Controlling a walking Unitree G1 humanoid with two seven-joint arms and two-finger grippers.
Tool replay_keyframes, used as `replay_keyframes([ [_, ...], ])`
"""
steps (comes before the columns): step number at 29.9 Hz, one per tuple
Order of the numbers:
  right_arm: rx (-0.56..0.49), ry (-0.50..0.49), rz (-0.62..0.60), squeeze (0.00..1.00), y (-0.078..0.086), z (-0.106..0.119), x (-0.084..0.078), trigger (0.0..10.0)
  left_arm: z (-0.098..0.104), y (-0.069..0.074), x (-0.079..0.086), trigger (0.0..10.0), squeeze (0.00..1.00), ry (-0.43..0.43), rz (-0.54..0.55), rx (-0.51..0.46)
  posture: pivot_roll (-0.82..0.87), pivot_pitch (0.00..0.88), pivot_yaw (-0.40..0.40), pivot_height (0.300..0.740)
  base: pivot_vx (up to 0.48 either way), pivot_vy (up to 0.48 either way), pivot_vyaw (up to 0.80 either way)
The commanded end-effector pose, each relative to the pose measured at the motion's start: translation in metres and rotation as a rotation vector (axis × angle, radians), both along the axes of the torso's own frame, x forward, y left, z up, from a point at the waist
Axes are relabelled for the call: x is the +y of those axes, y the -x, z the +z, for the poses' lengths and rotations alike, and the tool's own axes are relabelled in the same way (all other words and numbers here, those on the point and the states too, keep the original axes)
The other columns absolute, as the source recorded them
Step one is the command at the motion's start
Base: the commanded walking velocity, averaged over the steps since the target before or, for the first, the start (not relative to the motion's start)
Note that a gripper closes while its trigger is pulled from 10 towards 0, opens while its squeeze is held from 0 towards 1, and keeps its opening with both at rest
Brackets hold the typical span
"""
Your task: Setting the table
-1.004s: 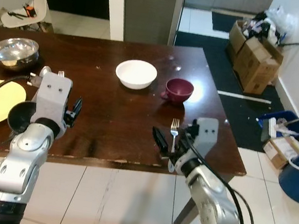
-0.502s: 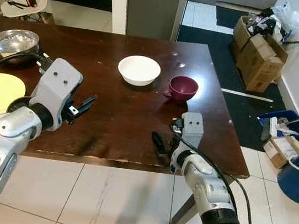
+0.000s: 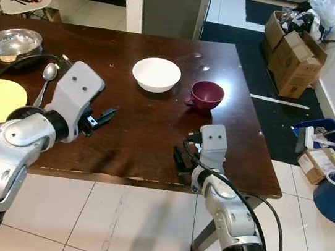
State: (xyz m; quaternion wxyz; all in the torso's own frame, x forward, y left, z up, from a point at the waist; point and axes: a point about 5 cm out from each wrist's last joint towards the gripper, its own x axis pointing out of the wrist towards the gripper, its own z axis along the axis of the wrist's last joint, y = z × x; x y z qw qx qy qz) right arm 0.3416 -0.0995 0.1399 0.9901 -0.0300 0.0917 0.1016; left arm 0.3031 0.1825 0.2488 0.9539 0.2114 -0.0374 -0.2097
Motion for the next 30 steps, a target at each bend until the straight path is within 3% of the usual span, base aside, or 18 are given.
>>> replay_keyframes([
  [1,0.038,0.008,-0.027,0.0,0.004,-0.009,-0.002,10.0,-0.005,-0.001,-0.002,10.0,0.0,0.008,-0.008,0.024,0.07,0.111,0.074,0.74,0.0,0.0,0.0],
  [7,0.057,0.054,-0.062,0.0,0.007,-0.017,-0.003,10.0,-0.009,0.001,-0.006,10.0,0.0,0.011,-0.015,0.034,0.07,0.11,0.073,0.74,0.0,0.0,0.0],
  [15,0.185,-0.038,-0.029,0.0,0.013,-0.038,0.001,10.0,-0.009,0.0,-0.007,10.0,0.0,0.016,-0.019,0.033,0.07,0.107,0.076,0.74,0.0,0.0,0.0],
  [16,0.209,-0.047,-0.014,0.0,0.014,-0.041,0.003,8.9,-0.009,0.0,-0.007,10.0,0.0,0.017,-0.016,0.031,0.07,0.107,0.076,0.74,0.0,0.0,0.0],
  [17,0.221,-0.05,-0.005,0.0,0.014,-0.043,0.003,8.9,-0.008,0.0,-0.007,10.0,0.0,0.018,-0.014,0.03,0.07,0.103,0.076,0.74,0.0,0.0,0.0],
  [18,0.238,-0.055,0.004,0.0,0.015,-0.046,0.004,6.7,-0.008,-0.001,-0.007,10.0,0.0,0.019,-0.011,0.029,0.07,0.101,0.074,0.74,0.0,0.0,0.0],
  [19,0.238,-0.055,0.004,0.0,0.015,-0.046,0.004,6.7,-0.008,-0.001,-0.007,10.0,0.0,0.019,-0.011,0.029,0.07,0.101,0.074,0.74,0.0,0.0,0.0],
  [20,0.277,-0.049,-0.004,0.0,0.015,-0.053,0.001,4.7,-0.008,-0.001,-0.007,10.0,0.0,0.022,-0.007,0.026,0.07,0.101,0.074,0.74,0.0,0.0,0.0],
  [21,0.304,-0.048,-0.013,0.0,0.016,-0.058,-0.002,1.1,-0.008,-0.001,-0.007,10.0,0.0,0.024,-0.005,0.025,0.07,0.098,0.07,0.74,0.0,0.0,0.0],
  [22,0.34,-0.035,-0.029,0.0,0.017,-0.066,-0.007,0.0,-0.009,-0.001,-0.007,10.0,0.0,0.028,-0.003,0.024,0.07,0.096,0.067,0.74,0.0,0.0,0.0],
  [30,0.432,0.057,-0.082,0.0,0.025,-0.093,-0.033,0.0,-0.009,0.0,-0.008,10.0,0.0,0.041,0.004,0.019,0.07,0.088,0.054,0.74,0.0,0.0,0.0],
])
